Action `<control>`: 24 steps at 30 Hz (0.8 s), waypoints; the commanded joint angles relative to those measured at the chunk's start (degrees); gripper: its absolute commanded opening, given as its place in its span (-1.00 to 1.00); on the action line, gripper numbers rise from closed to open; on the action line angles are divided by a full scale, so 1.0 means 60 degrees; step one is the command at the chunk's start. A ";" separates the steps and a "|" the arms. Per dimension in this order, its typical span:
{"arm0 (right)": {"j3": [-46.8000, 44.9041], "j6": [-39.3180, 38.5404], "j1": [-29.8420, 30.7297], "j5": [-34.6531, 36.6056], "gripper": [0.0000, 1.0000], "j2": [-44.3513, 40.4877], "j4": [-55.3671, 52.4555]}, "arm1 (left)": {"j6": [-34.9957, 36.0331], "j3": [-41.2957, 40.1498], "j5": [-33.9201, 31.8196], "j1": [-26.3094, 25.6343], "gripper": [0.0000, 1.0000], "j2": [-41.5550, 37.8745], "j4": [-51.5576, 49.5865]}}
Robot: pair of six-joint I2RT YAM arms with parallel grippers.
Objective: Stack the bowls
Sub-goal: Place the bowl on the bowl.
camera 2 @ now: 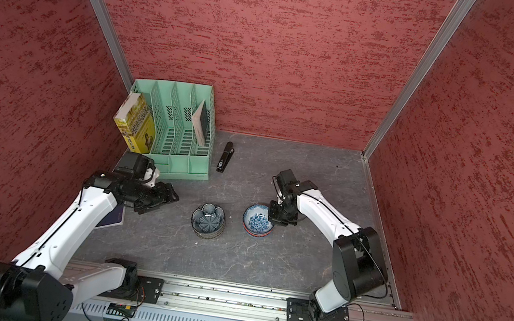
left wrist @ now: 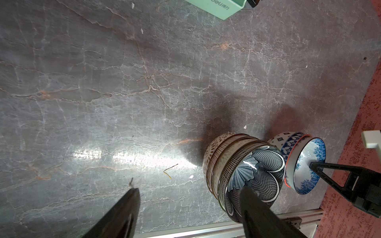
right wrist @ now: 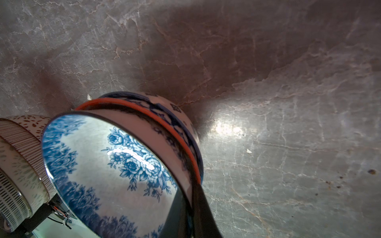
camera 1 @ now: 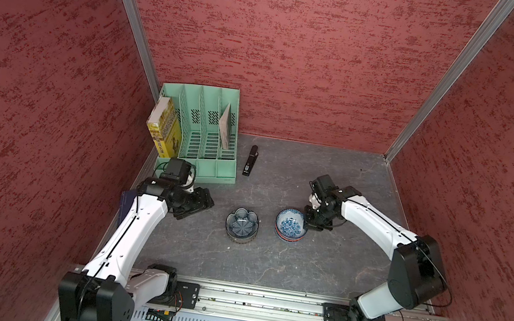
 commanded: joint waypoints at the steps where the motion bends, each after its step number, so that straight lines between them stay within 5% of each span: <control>1: -0.0110 -0.0042 -0.0065 0.0040 -1.00 -0.0255 0.0273 | 0.0124 -0.0113 0.0040 0.0085 0.58 0.0045 0.0137; 24: -0.0125 -0.0048 -0.0060 -0.0209 -0.81 -0.0380 0.0160 | 0.0116 -0.0143 0.0038 0.0090 0.58 -0.0011 0.0148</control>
